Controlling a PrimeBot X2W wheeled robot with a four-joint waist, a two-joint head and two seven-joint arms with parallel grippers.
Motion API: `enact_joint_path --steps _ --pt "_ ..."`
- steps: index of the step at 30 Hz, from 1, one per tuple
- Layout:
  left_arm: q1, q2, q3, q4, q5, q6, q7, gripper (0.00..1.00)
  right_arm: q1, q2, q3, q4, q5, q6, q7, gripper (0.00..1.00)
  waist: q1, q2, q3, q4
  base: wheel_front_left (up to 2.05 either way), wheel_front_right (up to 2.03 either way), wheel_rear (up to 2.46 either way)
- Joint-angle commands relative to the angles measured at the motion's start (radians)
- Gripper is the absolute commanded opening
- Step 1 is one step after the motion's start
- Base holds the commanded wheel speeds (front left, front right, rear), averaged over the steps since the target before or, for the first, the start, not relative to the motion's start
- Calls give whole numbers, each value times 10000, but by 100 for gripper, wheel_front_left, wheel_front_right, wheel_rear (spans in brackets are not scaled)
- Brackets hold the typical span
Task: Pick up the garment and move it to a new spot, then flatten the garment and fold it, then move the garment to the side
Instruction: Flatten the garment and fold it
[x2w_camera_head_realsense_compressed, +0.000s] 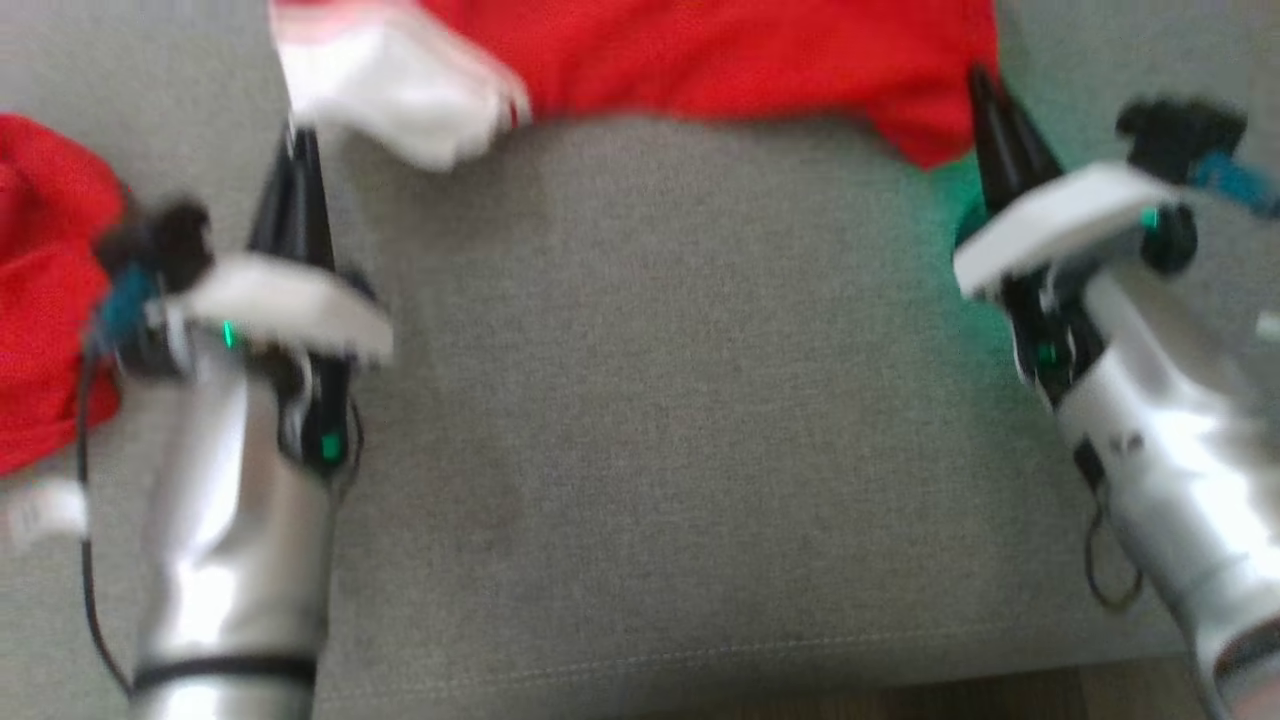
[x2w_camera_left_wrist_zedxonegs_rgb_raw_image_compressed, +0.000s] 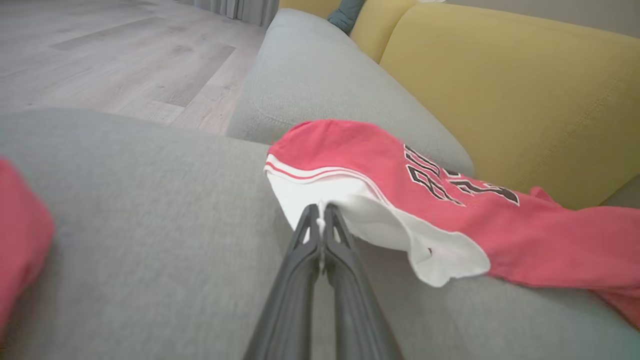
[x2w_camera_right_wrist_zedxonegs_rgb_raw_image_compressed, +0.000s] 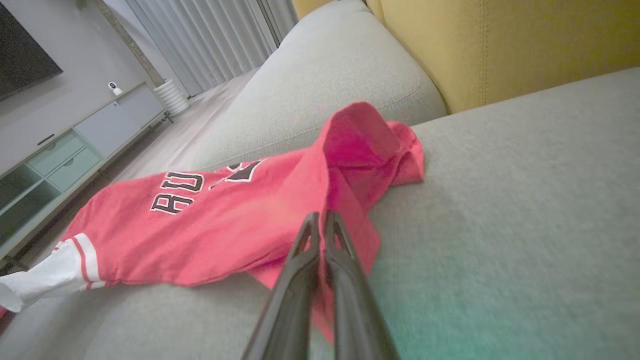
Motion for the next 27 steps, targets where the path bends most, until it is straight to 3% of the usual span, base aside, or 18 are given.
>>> enact_joint_path --steps 1,7,15,21,27 --pt "478 236 253 -682 76 -59 -51 0 613 -121 162 -396 136 -9 -109 0 0 0 -626 91 0 0 0" --pt "2890 221 72 -2104 181 -3 -51 0 2467 -581 48 -1147 305 -9 126 0 0 0 -1585 156 0 0 0" --pt "5448 360 190 -4486 275 673 785 0 4505 -935 -693 -2450 -183 -9 611 0 0 0 -2343 20 0 0 0" --pt "7463 343 210 -6653 273 1275 1869 0 6226 -896 -1872 -3718 -1084 -9 1390 0 0 0 -2967 6 0 0 0" --pt "8720 317 32 -7883 215 1601 2641 0 8035 -446 -3550 -5264 -2198 -9 2742 0 0 0 -3334 131 0 0 0"
